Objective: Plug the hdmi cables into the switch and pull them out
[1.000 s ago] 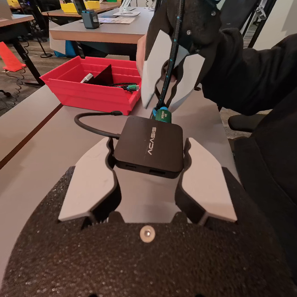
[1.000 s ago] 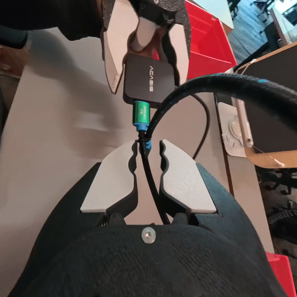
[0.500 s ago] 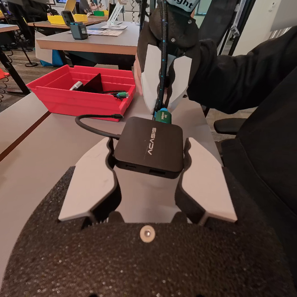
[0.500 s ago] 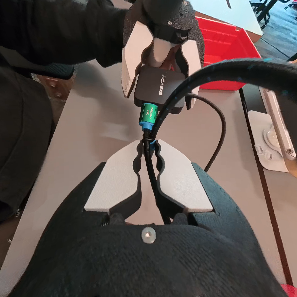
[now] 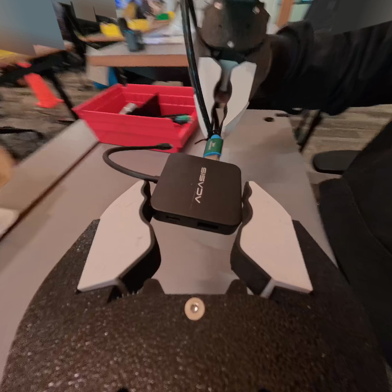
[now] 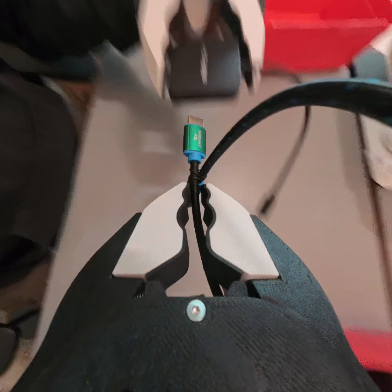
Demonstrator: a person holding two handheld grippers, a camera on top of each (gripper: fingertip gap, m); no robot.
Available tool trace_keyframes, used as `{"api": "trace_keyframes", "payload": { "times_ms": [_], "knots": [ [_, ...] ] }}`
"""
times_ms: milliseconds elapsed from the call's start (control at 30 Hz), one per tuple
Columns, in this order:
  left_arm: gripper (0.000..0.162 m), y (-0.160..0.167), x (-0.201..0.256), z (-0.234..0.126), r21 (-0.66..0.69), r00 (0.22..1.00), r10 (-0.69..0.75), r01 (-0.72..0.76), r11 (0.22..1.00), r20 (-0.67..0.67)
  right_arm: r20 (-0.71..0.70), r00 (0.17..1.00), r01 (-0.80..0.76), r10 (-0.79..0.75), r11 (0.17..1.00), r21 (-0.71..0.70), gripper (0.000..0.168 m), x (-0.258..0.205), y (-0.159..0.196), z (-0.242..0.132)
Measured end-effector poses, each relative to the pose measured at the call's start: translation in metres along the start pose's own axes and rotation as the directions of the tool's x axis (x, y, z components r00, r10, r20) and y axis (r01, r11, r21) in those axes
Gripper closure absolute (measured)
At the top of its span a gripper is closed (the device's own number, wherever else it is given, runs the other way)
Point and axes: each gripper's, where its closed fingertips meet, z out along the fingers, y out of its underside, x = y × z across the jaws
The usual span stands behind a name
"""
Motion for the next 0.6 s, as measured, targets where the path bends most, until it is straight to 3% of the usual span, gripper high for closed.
{"api": "trace_keyframes", "payload": {
  "times_ms": [33, 67, 100, 167, 267, 333, 400, 500, 600],
  "knots": [
    [0.079, -0.001, -0.009, -0.014, 0.025, 0.999, -0.013, 0.012, 1.0, 0.042, -0.082, 0.997, -0.002, -0.006, 0.996, -0.092, 0.158, 0.015, 0.023, -0.009],
    [0.079, -0.003, -0.015, -0.031, 0.049, 0.997, -0.05, 0.048, 0.998, 0.055, -0.079, 0.995, -0.061, 0.054, 0.994, -0.096, 0.158, 0.02, 0.038, -0.02],
    [0.079, -0.004, -0.021, -0.047, 0.065, 0.994, -0.066, 0.06, 0.996, 0.087, -0.063, 0.993, -0.101, 0.098, 0.994, -0.038, 0.158, 0.022, 0.043, -0.032],
    [0.079, -0.006, -0.023, -0.066, 0.055, 0.991, -0.054, 0.048, 0.997, 0.118, -0.163, 0.971, -0.172, 0.172, 0.985, 0.017, 0.157, 0.043, 0.055, -0.063],
    [0.079, -0.015, -0.01, -0.068, 0.03, 0.993, 0.001, -0.005, 1.0, 0.117, -0.361, 0.901, -0.24, 0.241, 0.97, 0.047, 0.157, 0.08, 0.077, -0.12],
    [0.079, -0.021, -0.001, -0.061, 0.036, 0.994, 0.041, -0.045, 0.998, 0.101, -0.337, 0.875, -0.355, 0.347, 0.934, 0.04, 0.157, 0.086, 0.101, -0.144],
    [0.079, -0.026, 0.005, -0.055, 0.044, 0.995, 0.058, -0.062, 0.997, 0.084, -0.441, 0.796, -0.419, 0.415, 0.903, 0.094, 0.156, 0.112, 0.126, -0.164],
    [0.079, -0.034, 0.009, -0.047, 0.104, 0.998, 0.04, -0.045, 0.994, 0.046, -0.353, 0.721, -0.561, 0.597, 0.801, 0.21, 0.156, 0.127, 0.153, -0.158],
    [0.079, -0.035, 0.012, -0.039, 0.139, 1.0, 0.015, -0.017, 0.99, 0.011, -0.285, 0.678, -0.644, 0.678, 0.734, 0.216, 0.156, 0.134, 0.18, -0.138]
  ]
}}
